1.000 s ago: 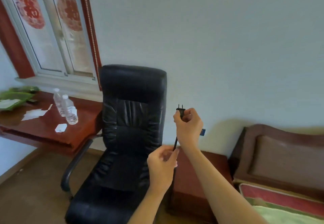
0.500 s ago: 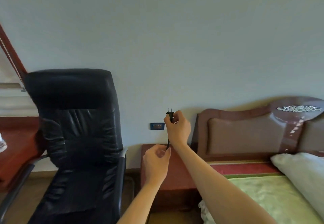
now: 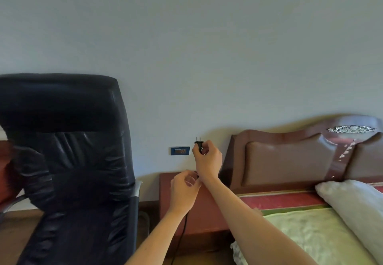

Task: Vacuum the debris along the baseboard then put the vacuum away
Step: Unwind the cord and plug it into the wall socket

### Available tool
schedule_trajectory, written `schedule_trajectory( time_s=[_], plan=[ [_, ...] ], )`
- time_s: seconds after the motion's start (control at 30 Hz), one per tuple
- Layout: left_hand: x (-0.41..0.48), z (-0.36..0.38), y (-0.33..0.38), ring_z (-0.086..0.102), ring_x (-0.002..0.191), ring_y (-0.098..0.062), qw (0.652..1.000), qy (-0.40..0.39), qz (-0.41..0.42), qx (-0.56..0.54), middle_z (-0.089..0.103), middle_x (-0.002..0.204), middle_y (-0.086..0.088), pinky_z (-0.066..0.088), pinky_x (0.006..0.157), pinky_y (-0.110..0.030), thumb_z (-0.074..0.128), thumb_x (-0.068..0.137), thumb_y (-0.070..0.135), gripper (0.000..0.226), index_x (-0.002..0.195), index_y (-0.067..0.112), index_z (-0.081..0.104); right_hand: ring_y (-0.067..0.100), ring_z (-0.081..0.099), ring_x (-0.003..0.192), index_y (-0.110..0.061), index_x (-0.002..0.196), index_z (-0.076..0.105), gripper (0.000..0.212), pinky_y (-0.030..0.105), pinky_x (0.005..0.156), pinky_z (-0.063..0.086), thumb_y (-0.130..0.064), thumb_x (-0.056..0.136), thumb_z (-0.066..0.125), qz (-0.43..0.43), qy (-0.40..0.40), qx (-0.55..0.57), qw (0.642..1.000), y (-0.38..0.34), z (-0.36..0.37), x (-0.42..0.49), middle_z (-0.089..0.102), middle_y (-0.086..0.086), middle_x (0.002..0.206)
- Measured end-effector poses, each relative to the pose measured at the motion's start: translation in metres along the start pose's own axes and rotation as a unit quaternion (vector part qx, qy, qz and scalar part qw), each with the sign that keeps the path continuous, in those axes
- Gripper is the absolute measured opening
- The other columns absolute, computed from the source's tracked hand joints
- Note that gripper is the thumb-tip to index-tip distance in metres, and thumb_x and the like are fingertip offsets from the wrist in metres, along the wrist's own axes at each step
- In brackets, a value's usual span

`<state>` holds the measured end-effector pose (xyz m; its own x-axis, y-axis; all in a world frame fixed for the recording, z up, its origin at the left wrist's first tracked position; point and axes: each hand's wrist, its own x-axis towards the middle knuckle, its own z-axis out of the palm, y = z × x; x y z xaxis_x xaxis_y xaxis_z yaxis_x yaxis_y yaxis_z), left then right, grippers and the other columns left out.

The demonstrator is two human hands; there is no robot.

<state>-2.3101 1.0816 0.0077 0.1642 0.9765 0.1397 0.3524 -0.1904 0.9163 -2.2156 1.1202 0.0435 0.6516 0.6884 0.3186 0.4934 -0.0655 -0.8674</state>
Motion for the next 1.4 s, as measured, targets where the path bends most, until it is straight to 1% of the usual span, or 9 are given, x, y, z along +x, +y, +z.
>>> schedule_trajectory(
  time_s=[0.17, 0.27, 0.37, 0.5, 0.6, 0.73, 0.97, 1.2, 1.4],
  plan=[
    [0.032, 0.012, -0.032, 0.064, 0.056, -0.011, 0.999, -0.008, -0.031, 0.001, 0.064, 0.063, 0.009, 0.048, 0.053, -0.01, 0.074, 0.085, 0.022, 0.005, 0.082, 0.021, 0.07, 0.011, 0.042, 0.053, -0.014, 0.07, 0.054, 0.025, 0.034, 0.051, 0.04, -0.031, 0.083, 0.067, 0.037, -0.016, -0.002, 0.999, 0.031, 0.034, 0.025, 0.057, -0.002, 0.062],
    [0.057, 0.024, -0.062, 0.065, 0.049, -0.012, 0.998, -0.035, -0.05, 0.004, 0.065, 0.061, 0.006, 0.055, 0.05, -0.024, 0.072, 0.087, 0.021, 0.005, 0.084, 0.017, 0.069, 0.012, 0.042, 0.053, -0.013, 0.069, 0.053, 0.026, 0.032, 0.052, 0.038, -0.03, 0.082, 0.068, 0.058, -0.044, -0.02, 0.997, 0.062, 0.062, 0.044, 0.055, -0.003, 0.06],
    [0.089, 0.04, -0.097, 0.066, 0.054, -0.015, 0.995, -0.063, -0.073, 0.03, 0.064, 0.062, 0.008, 0.059, 0.056, -0.038, 0.073, 0.086, 0.021, 0.01, 0.079, 0.024, 0.066, 0.012, 0.045, 0.054, -0.013, 0.07, 0.054, 0.024, 0.034, 0.055, 0.041, -0.029, 0.082, 0.067, 0.092, -0.076, -0.036, 0.992, 0.097, 0.095, 0.063, 0.055, -0.004, 0.06],
    [0.134, 0.068, -0.14, 0.066, 0.053, -0.017, 0.988, -0.077, -0.13, 0.029, 0.064, 0.061, 0.006, 0.058, 0.055, -0.045, 0.074, 0.086, 0.02, 0.014, 0.076, 0.025, 0.065, 0.014, 0.047, 0.055, -0.013, 0.069, 0.051, 0.026, 0.034, 0.056, 0.039, -0.028, 0.083, 0.067, 0.131, -0.111, -0.056, 0.983, 0.145, 0.139, 0.096, 0.056, -0.005, 0.059],
    [0.158, 0.091, -0.169, 0.067, 0.056, -0.017, 0.983, -0.071, -0.169, 0.022, 0.064, 0.063, 0.006, 0.059, 0.056, -0.046, 0.074, 0.085, 0.022, 0.015, 0.075, 0.027, 0.064, 0.012, 0.045, 0.052, -0.014, 0.068, 0.05, 0.026, 0.032, 0.053, 0.036, -0.027, 0.083, 0.067, 0.14, -0.138, -0.073, 0.978, 0.179, 0.17, 0.116, 0.054, -0.005, 0.058],
    [0.185, 0.115, -0.203, 0.068, 0.057, -0.018, 0.974, -0.048, -0.223, 0.002, 0.063, 0.06, 0.007, 0.059, 0.057, -0.048, 0.074, 0.085, 0.022, 0.017, 0.073, 0.027, 0.064, 0.017, 0.048, 0.056, -0.012, 0.071, 0.051, 0.025, 0.034, 0.056, 0.038, -0.028, 0.083, 0.066, 0.135, -0.17, -0.087, 0.972, 0.216, 0.208, 0.135, 0.057, -0.002, 0.061],
    [0.223, 0.137, -0.237, 0.069, 0.064, -0.023, 0.961, -0.044, -0.272, -0.022, 0.066, 0.066, 0.0, 0.06, 0.057, -0.049, 0.075, 0.085, 0.02, 0.013, 0.074, 0.019, 0.067, 0.023, 0.048, 0.056, -0.013, 0.07, 0.047, 0.025, 0.035, 0.057, 0.038, -0.026, 0.082, 0.065, 0.145, -0.177, -0.106, 0.968, 0.266, 0.255, 0.154, 0.056, 0.002, 0.062],
    [0.24, 0.151, -0.258, 0.069, 0.055, -0.015, 0.959, -0.036, -0.279, -0.028, 0.068, 0.07, -0.001, 0.06, 0.049, -0.043, 0.073, 0.087, 0.016, 0.008, 0.083, 0.01, 0.069, 0.025, 0.053, 0.06, -0.013, 0.074, 0.052, 0.022, 0.032, 0.055, 0.034, -0.029, 0.081, 0.066, 0.147, -0.187, -0.121, 0.964, 0.3, 0.283, 0.163, 0.059, 0.001, 0.065],
    [0.248, 0.157, -0.278, 0.07, 0.055, -0.015, 0.959, -0.019, -0.28, -0.036, 0.069, 0.072, -0.001, 0.06, 0.048, -0.042, 0.072, 0.087, 0.013, 0.004, 0.088, 0.009, 0.072, 0.024, 0.054, 0.06, -0.013, 0.073, 0.053, 0.022, 0.031, 0.053, 0.034, -0.027, 0.081, 0.067, 0.141, -0.184, -0.115, 0.966, 0.313, 0.301, 0.165, 0.06, 0.002, 0.065]
  ],
)
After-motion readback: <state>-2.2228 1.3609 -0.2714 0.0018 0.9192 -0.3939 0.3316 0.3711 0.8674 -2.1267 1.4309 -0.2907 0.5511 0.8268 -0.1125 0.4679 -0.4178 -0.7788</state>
